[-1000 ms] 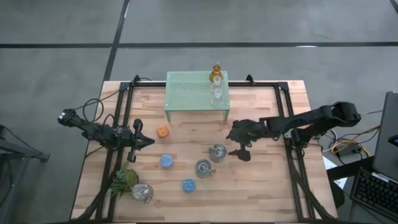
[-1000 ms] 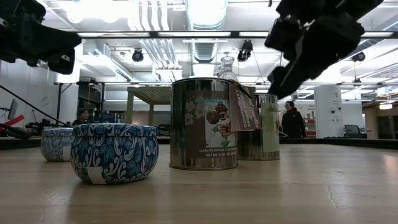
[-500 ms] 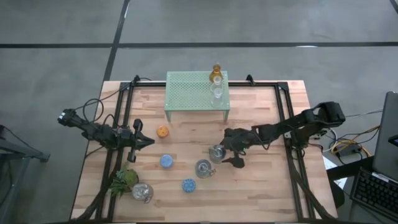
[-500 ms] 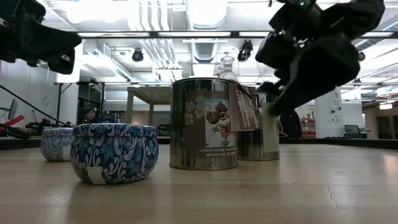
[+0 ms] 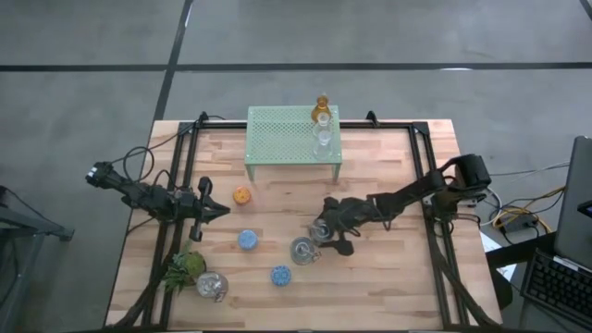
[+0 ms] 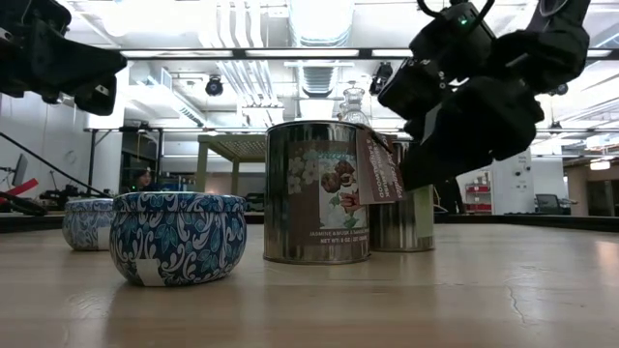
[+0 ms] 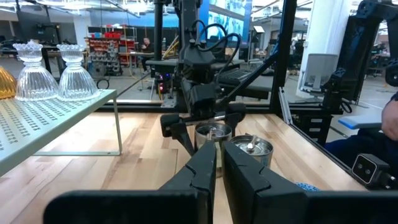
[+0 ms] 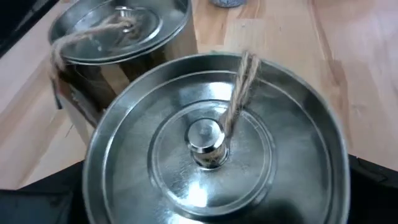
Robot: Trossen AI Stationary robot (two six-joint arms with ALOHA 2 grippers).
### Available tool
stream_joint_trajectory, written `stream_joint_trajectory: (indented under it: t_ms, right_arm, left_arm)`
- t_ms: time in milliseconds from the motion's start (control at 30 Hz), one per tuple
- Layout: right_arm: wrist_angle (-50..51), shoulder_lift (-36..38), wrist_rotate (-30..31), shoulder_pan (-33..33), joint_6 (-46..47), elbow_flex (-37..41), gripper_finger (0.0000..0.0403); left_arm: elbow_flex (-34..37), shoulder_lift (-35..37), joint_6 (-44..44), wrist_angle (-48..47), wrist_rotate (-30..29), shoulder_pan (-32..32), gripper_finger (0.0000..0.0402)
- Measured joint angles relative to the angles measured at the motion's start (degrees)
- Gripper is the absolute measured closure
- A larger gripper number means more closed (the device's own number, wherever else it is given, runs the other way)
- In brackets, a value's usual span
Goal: Pick & Place candle stick holders
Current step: Put the green scented candle on the shelf
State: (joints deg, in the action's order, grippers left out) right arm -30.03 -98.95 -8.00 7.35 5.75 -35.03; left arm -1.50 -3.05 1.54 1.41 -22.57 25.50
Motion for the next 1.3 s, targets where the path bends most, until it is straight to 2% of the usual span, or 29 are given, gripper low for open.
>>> stream_joint_trajectory:
  t_ms: [200, 500, 767, 1000, 1300]
  right_arm:
    - [-2.11, -1.97, 0.05, 0.18, 0.56, -0.09, 0.0018]
    - [-2.27, -1.07, 0.23, 0.26, 0.75, -0.07, 0.0053]
    - [-2.24, -1.25, 0.68, 0.15, 2.15, -0.09, 0.0035]
    - [-2.18, -1.18, 0.69, 0.15, 2.97, -0.09, 0.0043]
    - [-1.97, -1.18, 0.61, 0.15, 3.36, -0.11, 0.0034]
  left_arm:
    - [0.00, 0.00, 0.00, -0.02, 0.00, 0.01, 0.0371]
    - [0.00, 0.00, -0.01, -0.04, 0.00, 0.00, 0.0371]
    - [0.00, 0.00, 0.00, -0.07, 0.00, 0.01, 0.0371]
    - [0.00, 0.00, -0.01, -0.07, 0.00, 0.01, 0.0371]
    - [0.00, 0.00, 0.00, -0.09, 0.00, 0.02, 0.0371]
